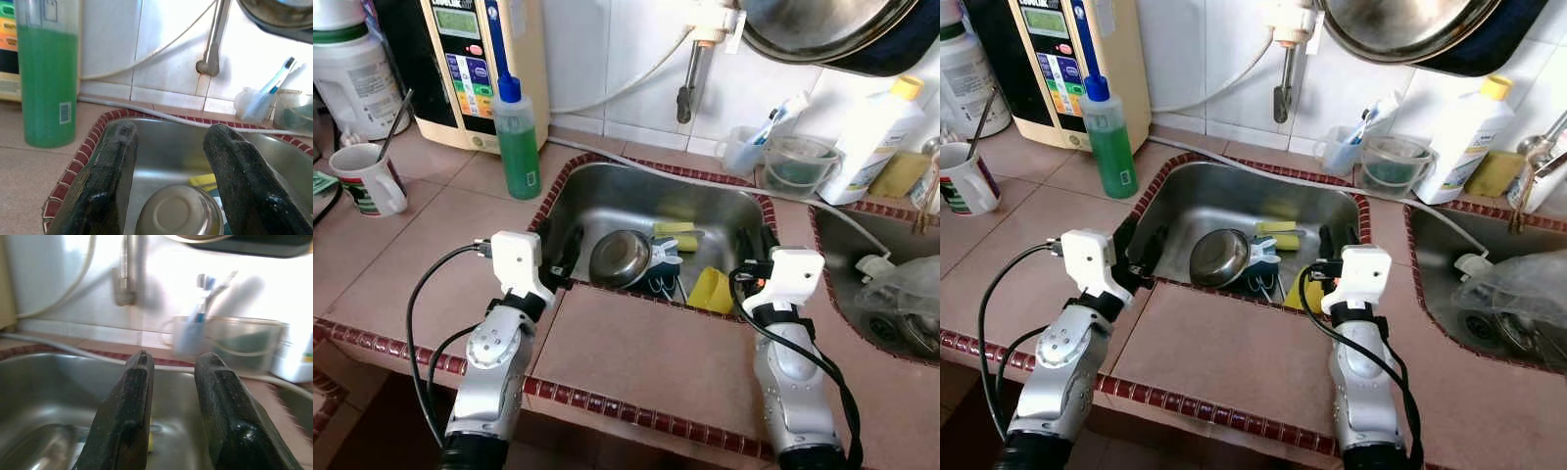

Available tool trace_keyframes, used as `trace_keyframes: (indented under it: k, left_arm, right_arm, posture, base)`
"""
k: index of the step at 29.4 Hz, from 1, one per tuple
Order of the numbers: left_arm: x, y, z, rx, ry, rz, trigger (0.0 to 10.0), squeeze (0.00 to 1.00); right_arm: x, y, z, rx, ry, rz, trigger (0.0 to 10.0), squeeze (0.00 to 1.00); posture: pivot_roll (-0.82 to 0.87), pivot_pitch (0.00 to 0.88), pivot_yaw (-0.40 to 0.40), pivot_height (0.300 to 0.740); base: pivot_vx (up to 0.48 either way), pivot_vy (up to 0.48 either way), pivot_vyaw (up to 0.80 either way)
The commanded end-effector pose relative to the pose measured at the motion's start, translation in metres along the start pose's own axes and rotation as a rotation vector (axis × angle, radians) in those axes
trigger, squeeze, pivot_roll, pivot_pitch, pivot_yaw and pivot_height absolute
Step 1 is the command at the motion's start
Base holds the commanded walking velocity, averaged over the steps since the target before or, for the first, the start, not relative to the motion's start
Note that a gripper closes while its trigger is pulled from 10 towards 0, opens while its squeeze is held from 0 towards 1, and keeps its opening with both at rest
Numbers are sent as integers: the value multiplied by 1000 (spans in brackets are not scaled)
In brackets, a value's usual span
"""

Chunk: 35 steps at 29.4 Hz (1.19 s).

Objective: Kitchen organization

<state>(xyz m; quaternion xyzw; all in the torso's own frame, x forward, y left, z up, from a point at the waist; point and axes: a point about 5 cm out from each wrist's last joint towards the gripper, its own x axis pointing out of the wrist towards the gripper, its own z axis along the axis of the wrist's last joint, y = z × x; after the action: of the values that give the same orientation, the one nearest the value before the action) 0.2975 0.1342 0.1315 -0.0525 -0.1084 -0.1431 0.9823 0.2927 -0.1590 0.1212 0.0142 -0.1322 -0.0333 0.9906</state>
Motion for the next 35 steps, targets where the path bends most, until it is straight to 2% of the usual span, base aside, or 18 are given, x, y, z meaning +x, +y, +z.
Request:
trace_keyframes:
  k: [1,2,4,8,16,35]
  left_arm:
    - [0,-2,7,6,-32,4,10000,0]
    - [0,-2,9,8,-37,5,10000,0]
    - [0,-2,9,6,-39,8,10000,0]
    - [3,-1,11,16,-37,23,10000,0]
    - [4,-4,10,14,-14,29,10000,0]
    - [1,-4,12,46,4,15,10000,0]
  right_arm:
    - [-2,-10,2,11,12,-91,10000,0]
    - [-2,-11,1,52,32,-117,10000,0]
    - [-2,-12,1,51,57,-129,10000,0]
    - [-1,-8,3,-40,61,-76,10000,0]
    - [-3,-1,0,-94,94,-10,10000,0]
    - [-10,1,-5,-121,131,11,10000,0]
  posture:
    - [76,0,-56,740]
    - [76,0,-55,740]
    - [74,0,-53,740]
    - [72,0,-46,740]
    - [72,0,-40,740]
    - [79,0,-42,740]
  base:
    - [0,0,0]
    - [0,0,0]
    - [0,0,0]
    - [0,0,0]
    - [0,0,0]
    - [0,0,0]
